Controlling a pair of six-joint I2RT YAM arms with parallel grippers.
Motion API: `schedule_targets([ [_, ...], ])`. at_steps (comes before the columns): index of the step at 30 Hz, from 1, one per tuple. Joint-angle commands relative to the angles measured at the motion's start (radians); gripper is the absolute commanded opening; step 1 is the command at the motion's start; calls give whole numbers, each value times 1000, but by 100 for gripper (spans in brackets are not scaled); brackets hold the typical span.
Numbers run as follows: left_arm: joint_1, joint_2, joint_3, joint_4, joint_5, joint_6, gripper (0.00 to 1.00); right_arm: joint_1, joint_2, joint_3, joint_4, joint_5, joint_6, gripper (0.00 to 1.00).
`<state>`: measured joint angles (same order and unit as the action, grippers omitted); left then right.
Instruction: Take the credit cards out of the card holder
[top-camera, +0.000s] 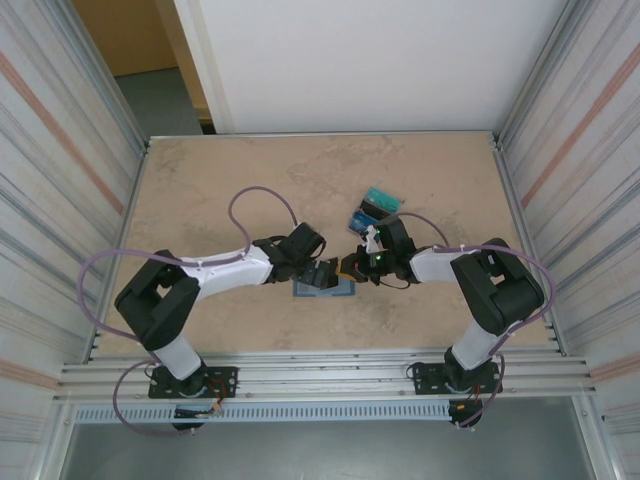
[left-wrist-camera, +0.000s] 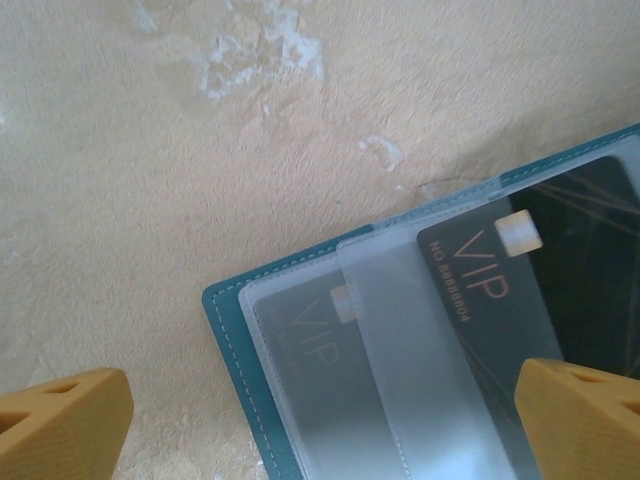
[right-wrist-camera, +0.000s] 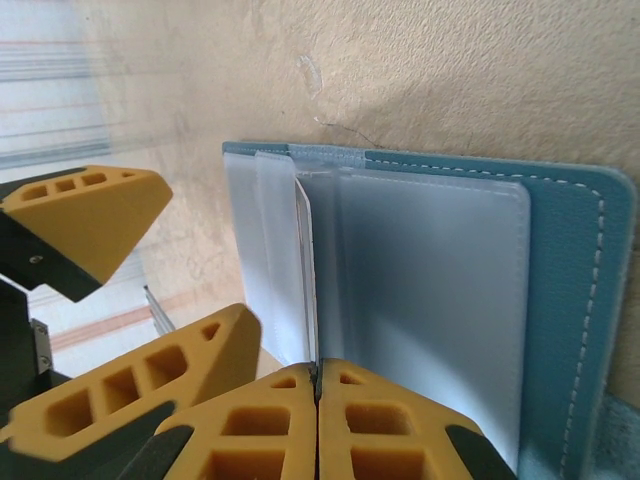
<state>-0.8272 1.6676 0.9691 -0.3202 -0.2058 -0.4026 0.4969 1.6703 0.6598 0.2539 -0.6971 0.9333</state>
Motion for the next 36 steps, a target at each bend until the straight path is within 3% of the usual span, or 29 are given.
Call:
schedule_targets([
  [1, -6, 30, 20, -33, -6, 19, 99, -3, -3, -10, -1, 5, 0, 8],
  [18, -5, 64, 7, -37, 2, 7, 99, 44, 77, 2, 158, -16, 62, 16],
  [23, -6, 52, -1, -37, -3, 3, 99, 51, 87, 11, 152, 0, 60, 10],
  [36, -2, -15, -30, -56, -47, -18, 99, -5, -100, 68, -279, 120, -227, 6],
])
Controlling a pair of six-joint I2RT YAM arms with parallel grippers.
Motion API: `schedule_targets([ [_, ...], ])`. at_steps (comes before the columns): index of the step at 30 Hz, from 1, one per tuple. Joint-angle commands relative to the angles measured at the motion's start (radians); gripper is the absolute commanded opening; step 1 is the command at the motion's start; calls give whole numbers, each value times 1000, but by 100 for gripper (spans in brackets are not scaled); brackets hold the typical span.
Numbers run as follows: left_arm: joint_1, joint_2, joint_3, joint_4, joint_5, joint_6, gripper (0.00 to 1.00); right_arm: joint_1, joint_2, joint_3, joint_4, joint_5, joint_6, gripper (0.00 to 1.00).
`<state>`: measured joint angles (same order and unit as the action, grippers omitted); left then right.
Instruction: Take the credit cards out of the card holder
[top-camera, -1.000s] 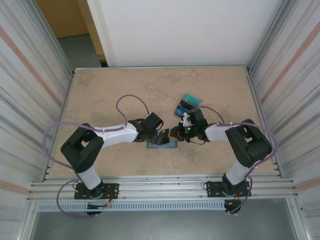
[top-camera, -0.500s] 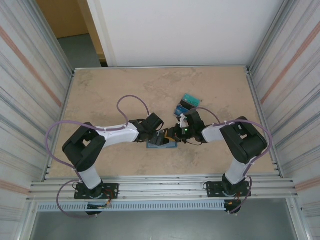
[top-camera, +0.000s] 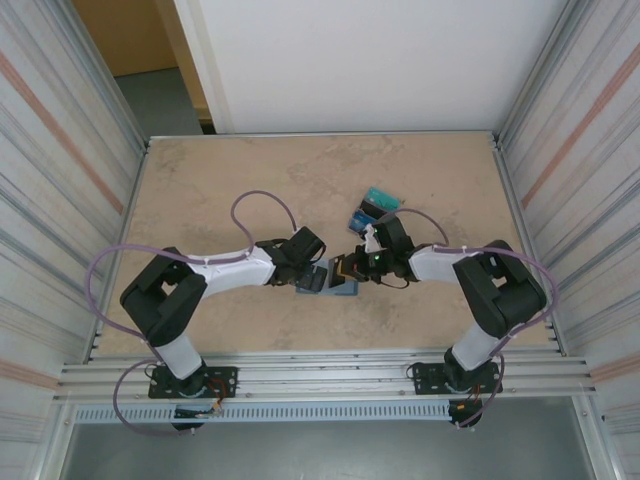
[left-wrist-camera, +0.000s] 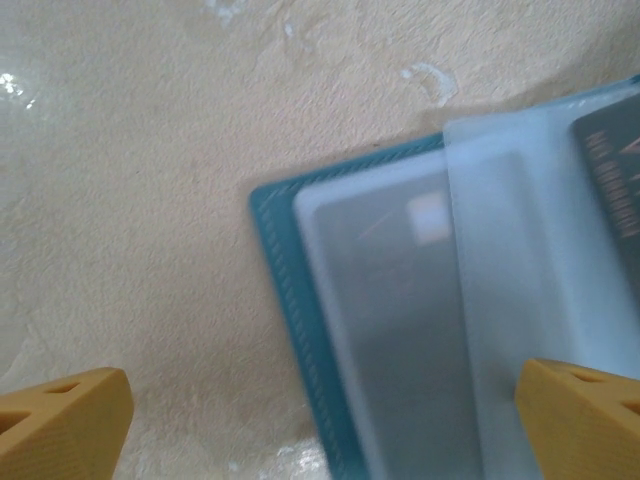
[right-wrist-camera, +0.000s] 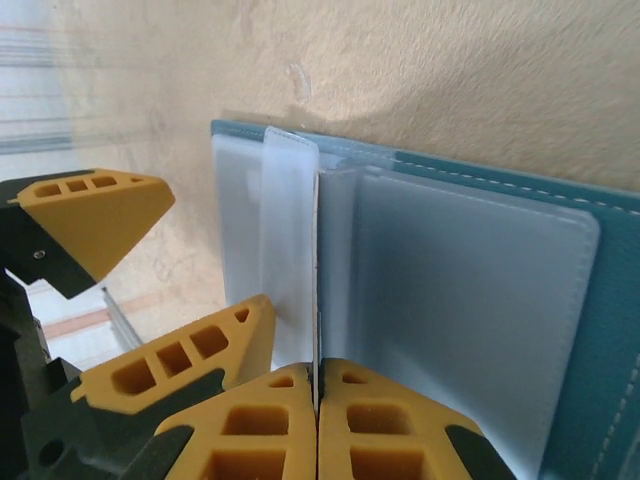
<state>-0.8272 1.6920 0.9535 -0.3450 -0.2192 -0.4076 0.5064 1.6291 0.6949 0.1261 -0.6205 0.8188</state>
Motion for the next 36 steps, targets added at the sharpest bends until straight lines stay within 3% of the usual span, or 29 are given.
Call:
schedule_targets([
  [1, -2, -41, -17, -32, -35, -13, 99, -17, -75, 38, -173, 43, -131, 6],
  [18, 2, -63, -7, -7, -28, -14, 99, -30, -284, 244, -564, 199, -466, 6],
  [28, 2, -66, -9, 11, -29, -16, 99, -73, -193, 472, -699, 402, -735, 4],
  [36, 3, -106, -36, 11, -41, -19, 99, -154, -48, 611, -697, 447, -934, 3],
])
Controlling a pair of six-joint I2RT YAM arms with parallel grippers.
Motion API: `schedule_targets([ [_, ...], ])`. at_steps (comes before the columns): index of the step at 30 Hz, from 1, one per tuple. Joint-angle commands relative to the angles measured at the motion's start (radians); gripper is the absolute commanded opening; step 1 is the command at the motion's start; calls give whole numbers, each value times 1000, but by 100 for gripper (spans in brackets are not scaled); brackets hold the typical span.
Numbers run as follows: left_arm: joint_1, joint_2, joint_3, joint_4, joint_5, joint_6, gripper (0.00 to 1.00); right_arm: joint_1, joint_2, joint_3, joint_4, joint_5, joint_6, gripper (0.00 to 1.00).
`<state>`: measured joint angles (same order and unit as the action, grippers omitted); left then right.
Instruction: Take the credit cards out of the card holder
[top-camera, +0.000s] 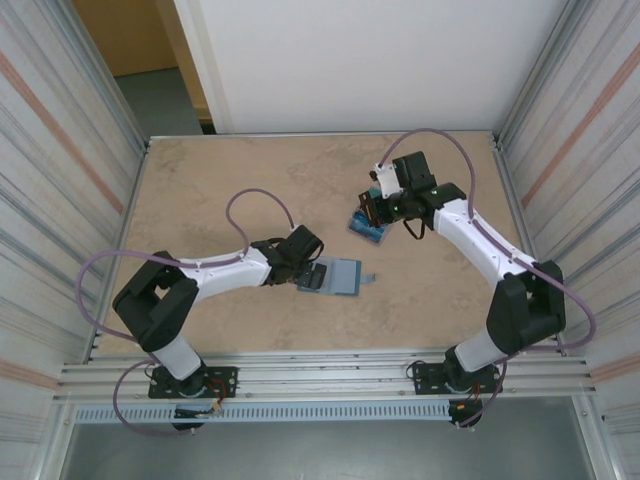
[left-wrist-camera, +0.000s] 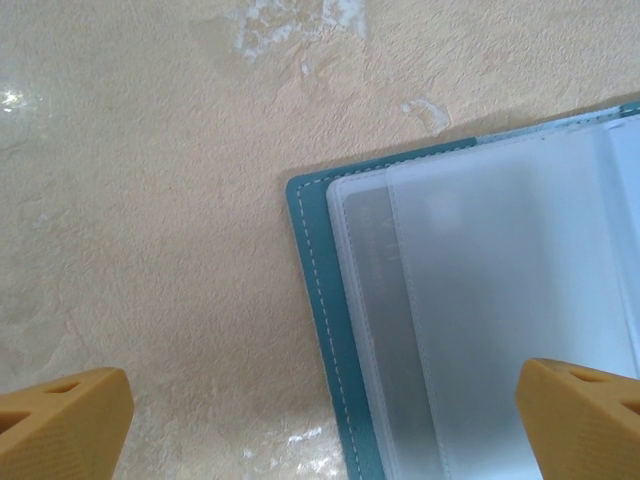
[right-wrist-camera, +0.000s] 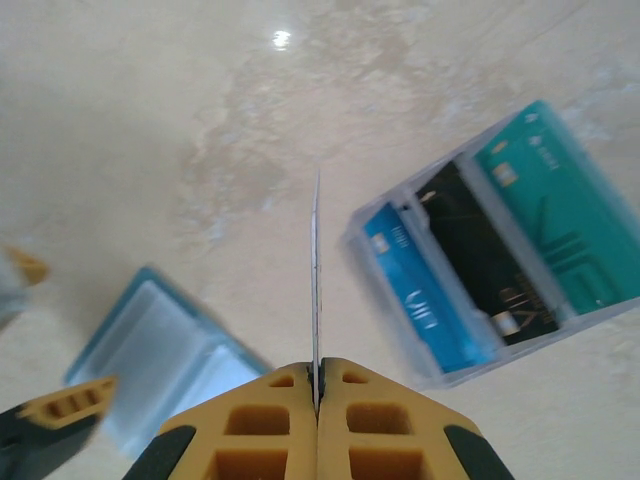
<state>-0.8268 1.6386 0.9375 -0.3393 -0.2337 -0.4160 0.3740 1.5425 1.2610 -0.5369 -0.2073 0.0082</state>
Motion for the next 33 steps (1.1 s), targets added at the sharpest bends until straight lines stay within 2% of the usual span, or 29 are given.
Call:
schedule_targets([
  [1, 4, -61, -25, 5, -30, -12, 99, -31, 58, 62, -36, 34, -143, 3],
  [15, 40, -181, -101, 3, -42, -30, 99, -34, 222, 184, -58, 122, -392, 6],
  [24, 60, -211, -116, 9, -36, -43, 99, -37, 263, 221, -93, 103, -454, 7],
  [33, 69, -222, -121, 10, -33, -42, 99, -41, 329, 243, -100, 147, -481, 7],
])
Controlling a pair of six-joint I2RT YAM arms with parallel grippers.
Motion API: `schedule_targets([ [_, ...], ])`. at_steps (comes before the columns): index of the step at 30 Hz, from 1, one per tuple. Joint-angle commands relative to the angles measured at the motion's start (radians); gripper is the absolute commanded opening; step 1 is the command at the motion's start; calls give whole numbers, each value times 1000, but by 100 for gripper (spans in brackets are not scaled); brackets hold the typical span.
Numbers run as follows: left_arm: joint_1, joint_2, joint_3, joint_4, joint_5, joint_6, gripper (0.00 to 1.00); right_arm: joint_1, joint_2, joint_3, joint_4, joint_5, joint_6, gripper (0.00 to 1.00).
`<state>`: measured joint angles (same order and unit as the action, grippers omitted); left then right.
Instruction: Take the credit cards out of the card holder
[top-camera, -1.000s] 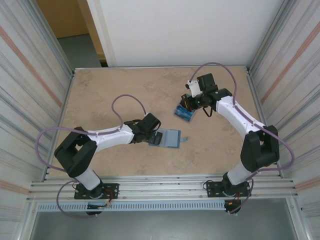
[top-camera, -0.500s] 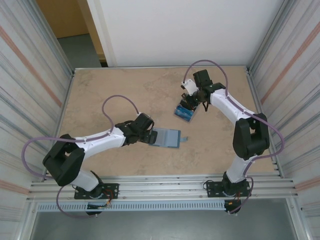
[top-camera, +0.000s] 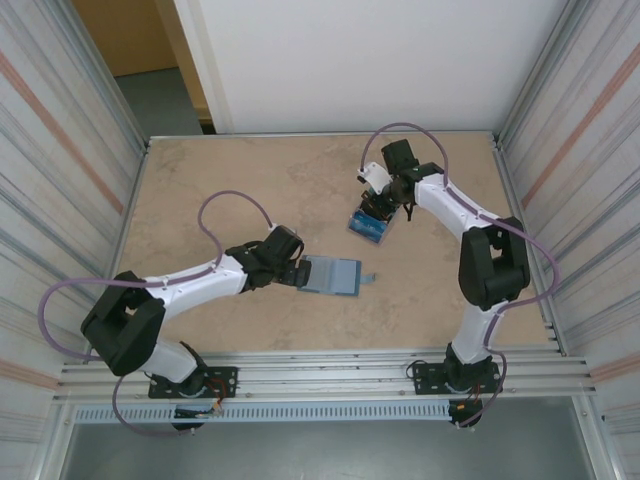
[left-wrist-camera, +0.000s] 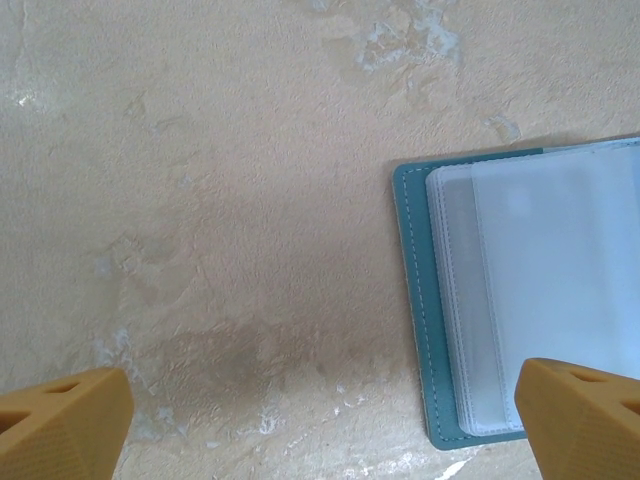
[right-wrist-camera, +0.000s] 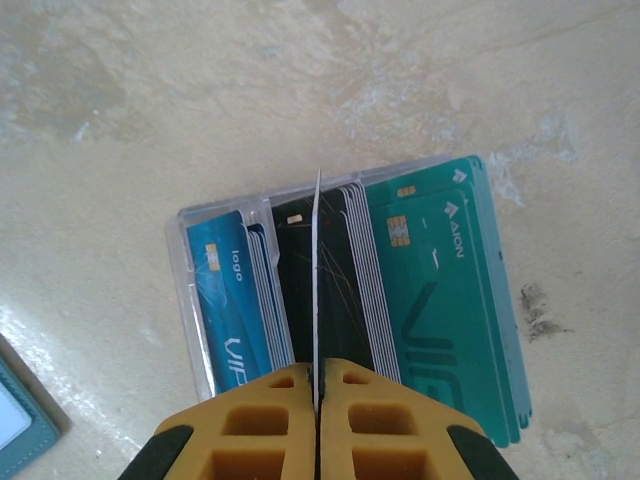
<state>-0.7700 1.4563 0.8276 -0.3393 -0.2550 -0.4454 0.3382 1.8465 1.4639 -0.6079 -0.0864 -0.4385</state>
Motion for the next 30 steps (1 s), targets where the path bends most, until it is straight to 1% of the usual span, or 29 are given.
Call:
schedule_targets([
  [1, 13, -42, -13, 9, -10, -13, 99, -6, 32, 43, -32, 27, -34, 6],
  [8, 25, -54, -30, 31, 13, -24, 99, -8, 61, 45, -36, 37, -37, 6],
  [14, 30, -59, -37, 34, 17, -26, 99, -10, 81, 55, -53, 40, -42, 11],
  [16, 32, -60, -39, 37, 21, -27, 99, -10, 89, 63, -59, 42, -42, 16],
  [18, 33, -62, -39, 37, 22, -28, 99, -10, 95, 71, -65, 47, -40, 26],
  [19, 32, -62, -39, 37, 23, -27, 99, -10, 95, 73, -68, 46, -37, 29],
  [21, 34, -63, -40, 37, 24, -28, 99, -10, 92, 78, -70, 41, -30, 32],
  [27, 35, -71, -45, 37, 22, -32, 99, -10, 33, 66, -54, 13, 13, 33],
  [30, 37, -77, -48, 37, 16, -39, 99, -6, -18, 52, -44, -12, 61, 33],
])
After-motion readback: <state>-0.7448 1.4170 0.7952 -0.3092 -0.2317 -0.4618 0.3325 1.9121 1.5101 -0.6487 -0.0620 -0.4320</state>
